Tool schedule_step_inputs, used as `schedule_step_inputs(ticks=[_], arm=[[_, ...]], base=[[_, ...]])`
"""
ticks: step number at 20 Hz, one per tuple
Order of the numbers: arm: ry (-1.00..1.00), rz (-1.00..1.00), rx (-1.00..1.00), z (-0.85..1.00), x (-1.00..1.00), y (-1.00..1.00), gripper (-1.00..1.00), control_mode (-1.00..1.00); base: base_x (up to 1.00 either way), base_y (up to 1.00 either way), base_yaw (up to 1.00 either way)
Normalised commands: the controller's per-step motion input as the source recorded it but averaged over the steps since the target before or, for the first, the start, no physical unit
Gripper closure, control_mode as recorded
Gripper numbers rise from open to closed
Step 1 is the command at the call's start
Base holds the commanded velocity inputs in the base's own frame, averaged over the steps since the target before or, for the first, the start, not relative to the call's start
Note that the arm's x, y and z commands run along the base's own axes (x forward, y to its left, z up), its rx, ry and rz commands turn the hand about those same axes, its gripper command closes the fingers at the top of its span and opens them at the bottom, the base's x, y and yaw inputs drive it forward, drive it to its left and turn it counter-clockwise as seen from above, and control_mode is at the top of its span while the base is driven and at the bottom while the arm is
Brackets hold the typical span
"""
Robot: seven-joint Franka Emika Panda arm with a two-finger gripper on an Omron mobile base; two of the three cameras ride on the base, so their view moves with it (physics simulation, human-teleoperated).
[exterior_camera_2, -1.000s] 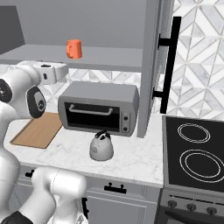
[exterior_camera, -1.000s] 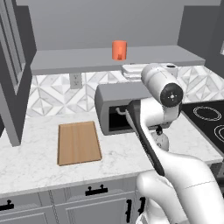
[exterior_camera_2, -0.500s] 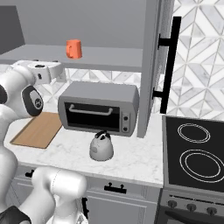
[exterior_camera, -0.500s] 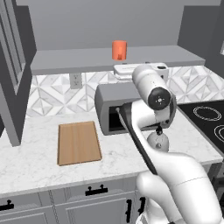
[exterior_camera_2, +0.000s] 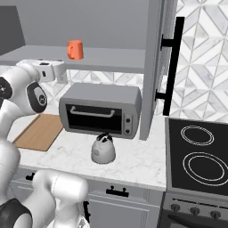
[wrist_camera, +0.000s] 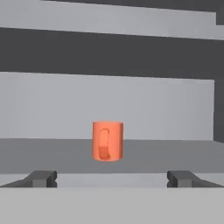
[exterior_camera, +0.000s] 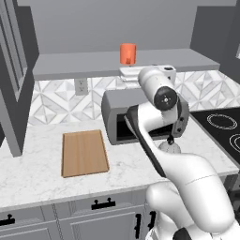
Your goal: Pick the kettle from the counter and place it on the tray. Then pick the mug from the cabinet and place it on the tray. Then close the cabinet doors.
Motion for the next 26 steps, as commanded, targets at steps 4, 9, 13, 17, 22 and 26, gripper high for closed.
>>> schedule_step_inputs(ticks=[4,9,13,17,22,26], arm=[[0.06,-0.03,0.00,0.00,0.40,0.11,-1.00,-1.00],[0.06,-0.02,0.00,0.01,0.44,0.11,-1.00,-1.00],[0.05,-0.01,0.00,0.03,0.39,0.05,-1.00,-1.00],[0.02,0.00,0.00,0.09,0.33,0.00,-1.00,-1.00],[0.02,0.00,0.00,0.21,0.16,0.00,-1.00,-1.00],[0.08,-0.01,0.00,0.11,0.17,0.00,-1.00,-1.00]], base=[[0.00,0.00,0.00],[0.00,0.00,0.00],[0.00,0.00,0.00],[0.00,0.00,0.00],[0.00,0.00,0.00],[0.00,0.00,0.00]])
